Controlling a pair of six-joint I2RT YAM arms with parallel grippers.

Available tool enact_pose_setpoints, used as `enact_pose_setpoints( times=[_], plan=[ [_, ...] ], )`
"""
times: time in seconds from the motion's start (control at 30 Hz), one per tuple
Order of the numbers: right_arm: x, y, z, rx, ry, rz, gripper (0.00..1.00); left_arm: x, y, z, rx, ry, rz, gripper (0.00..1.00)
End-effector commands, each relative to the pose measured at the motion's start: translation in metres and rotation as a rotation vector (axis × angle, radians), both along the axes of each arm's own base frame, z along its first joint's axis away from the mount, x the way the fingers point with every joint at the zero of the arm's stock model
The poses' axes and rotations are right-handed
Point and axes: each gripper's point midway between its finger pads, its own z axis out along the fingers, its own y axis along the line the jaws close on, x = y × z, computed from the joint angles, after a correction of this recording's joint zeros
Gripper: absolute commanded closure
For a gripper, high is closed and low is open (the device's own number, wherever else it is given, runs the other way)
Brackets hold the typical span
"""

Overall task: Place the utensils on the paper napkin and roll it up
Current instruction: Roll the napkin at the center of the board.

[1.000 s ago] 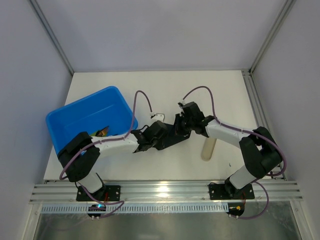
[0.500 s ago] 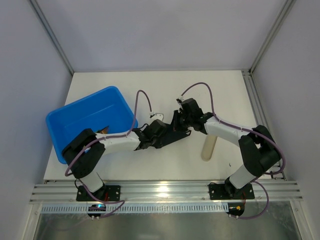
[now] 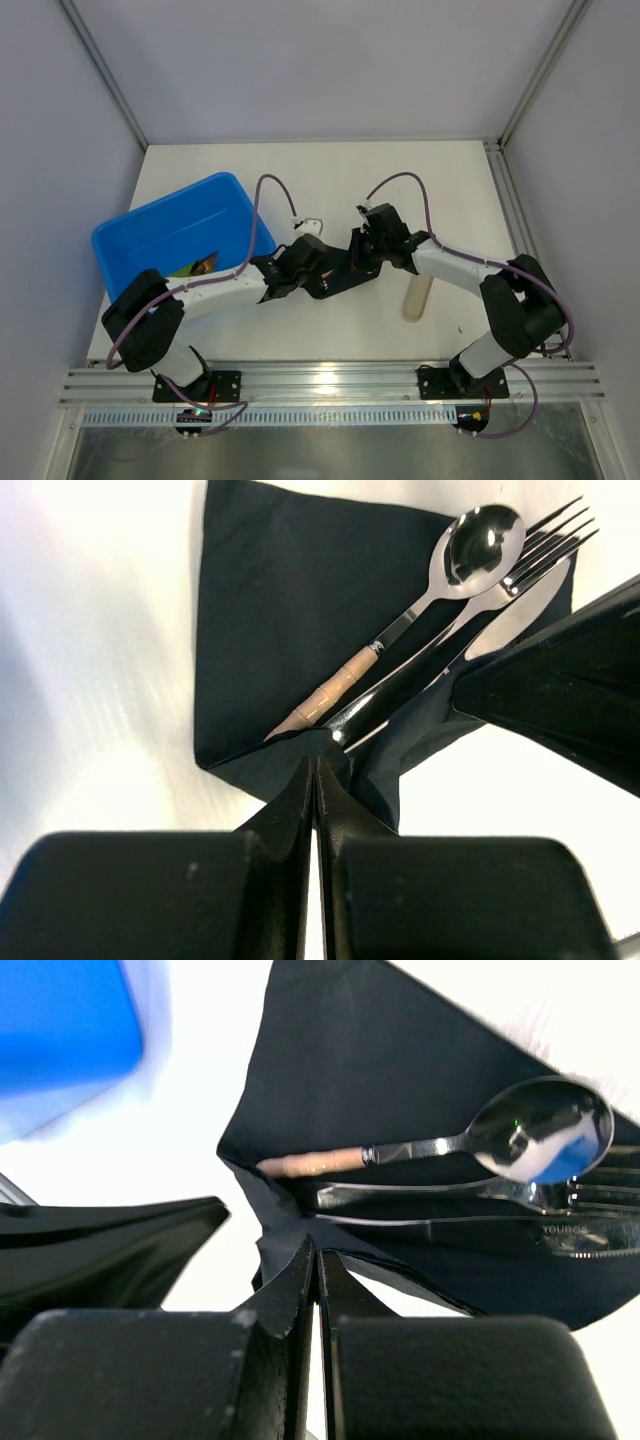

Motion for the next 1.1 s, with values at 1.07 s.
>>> enact_pose_setpoints(
  times=[1.07],
  plan=[
    [-0.019,-0.009,0.022,0.066,-0.048,-0.014,0.97,0.011,0.025,-0.032,0.188,0.023,0.085,1.0]
  ],
)
